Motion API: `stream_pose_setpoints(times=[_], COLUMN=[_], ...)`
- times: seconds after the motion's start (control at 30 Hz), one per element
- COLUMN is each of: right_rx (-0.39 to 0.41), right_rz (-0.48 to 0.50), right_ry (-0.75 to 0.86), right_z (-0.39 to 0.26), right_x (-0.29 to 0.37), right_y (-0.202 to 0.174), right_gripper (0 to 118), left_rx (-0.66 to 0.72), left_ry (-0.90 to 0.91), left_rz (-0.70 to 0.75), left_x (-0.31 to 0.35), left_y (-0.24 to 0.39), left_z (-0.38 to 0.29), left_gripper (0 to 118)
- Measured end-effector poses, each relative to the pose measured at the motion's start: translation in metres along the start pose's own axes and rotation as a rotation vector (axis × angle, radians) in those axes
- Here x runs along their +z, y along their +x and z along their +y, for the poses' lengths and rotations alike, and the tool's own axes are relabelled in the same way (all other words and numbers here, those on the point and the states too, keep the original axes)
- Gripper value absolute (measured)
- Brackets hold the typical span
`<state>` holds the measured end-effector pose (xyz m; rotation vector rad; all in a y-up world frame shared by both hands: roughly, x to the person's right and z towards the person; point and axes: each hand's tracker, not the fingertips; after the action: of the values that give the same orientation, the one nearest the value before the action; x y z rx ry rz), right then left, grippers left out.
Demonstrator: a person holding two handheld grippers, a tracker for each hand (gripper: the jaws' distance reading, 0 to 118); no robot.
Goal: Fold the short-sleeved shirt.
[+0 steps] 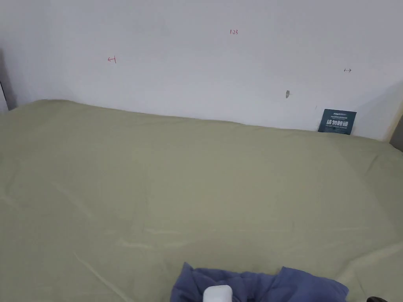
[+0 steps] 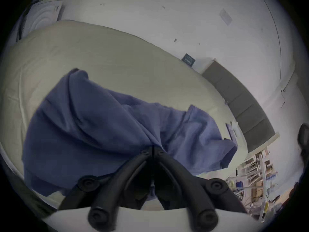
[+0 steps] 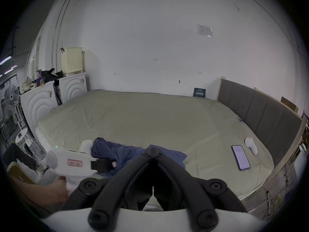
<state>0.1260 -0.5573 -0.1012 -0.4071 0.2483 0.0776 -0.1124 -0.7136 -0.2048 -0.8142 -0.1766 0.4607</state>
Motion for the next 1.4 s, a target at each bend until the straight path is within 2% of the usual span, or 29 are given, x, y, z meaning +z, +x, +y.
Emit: stream_pose_setpoints(times=[0.07, 0.2, 0.27, 0.33, 0.4, 0.43, 0.57, 0.67, 0.7, 0.8, 0.87, 0.9, 0.93, 0.97, 1.17, 1.23, 1.33, 1.4], right_rx=[0.003, 0.016, 0.024, 0.025, 0.022, 0.021, 0.017, 0.022, 0.024, 0.03, 0.034, 0.034, 0.035, 0.036, 0.038, 0.04, 0.026, 0.021], right_rz=[0.005, 0.014, 0.01, 0.007, 0.004, 0.005, 0.017, 0.028, 0.033, 0.043, 0.045, 0.049, 0.05, 0.049, 0.03, 0.018, 0.007, 0.007], right_ry=[-0.003, -0.005, -0.001, 0.006, 0.01, 0.01, 0.007, 0.005, 0.004, -0.004, -0.006, -0.009, -0.011, -0.013, -0.005, 0.003, 0.015, 0.022], right_z=[0.0, 0.002, 0.003, 0.004, 0.004, 0.004, 0.005, 0.005, 0.005, 0.005, 0.005, 0.004, 0.003, 0.003, 0.006, 0.009, 0.012, 0.012], right_x=[0.0, 0.001, 0.002, 0.003, 0.003, 0.002, -0.004, -0.006, -0.006, -0.006, -0.006, -0.006, -0.006, -0.007, -0.003, -0.003, -0.005, -0.007], right_y=[-0.003, -0.005, -0.005, -0.004, -0.004, -0.004, -0.006, -0.009, -0.009, -0.011, -0.012, -0.012, -0.012, -0.013, -0.008, -0.004, 0.0, 0.002], right_gripper=[0, 0, 0, 0, 0, 0, 0, 0, 0, 0, 0, 0, 0, 0, 0, 0, 0, 0], left_rx=[0.008, 0.105, 0.135, 0.143, 0.184, 0.2, 0.293, 0.328, 0.331, 0.279, 0.371, 0.432, 0.473, 0.512, 0.479, 0.46, 0.434, 0.343], left_ry=[-0.016, -0.031, 0.029, 0.108, 0.156, 0.148, -0.016, -0.137, -0.19, -0.043, -0.07, -0.073, -0.072, -0.057, 0.016, 0.094, 0.177, 0.254], left_rz=[-0.079, -0.13, -0.173, -0.132, -0.134, -0.142, -0.185, -0.29, -0.265, -0.277, -0.271, -0.293, -0.299, -0.294, -0.26, -0.182, 0.046, 0.14], left_x=[-0.006, 0.005, 0.027, 0.052, 0.072, 0.076, 0.07, 0.046, 0.035, 0.041, 0.038, 0.038, 0.037, 0.039, 0.079, 0.108, 0.162, 0.204], left_y=[0.004, -0.015, -0.035, -0.059, -0.096, -0.111, -0.158, -0.167, -0.163, -0.152, -0.156, -0.163, -0.169, -0.173, -0.2, -0.214, -0.226, -0.228], left_z=[0.0, 0.016, 0.027, 0.043, 0.056, 0.061, 0.068, 0.054, 0.047, 0.039, 0.042, 0.044, 0.044, 0.044, 0.071, 0.088, 0.122, 0.141], left_gripper=[4, 5, 13, 45, 91, 97, 96, 96, 96, 96, 90, 61, 14, 15, 15, 15, 15, 15])
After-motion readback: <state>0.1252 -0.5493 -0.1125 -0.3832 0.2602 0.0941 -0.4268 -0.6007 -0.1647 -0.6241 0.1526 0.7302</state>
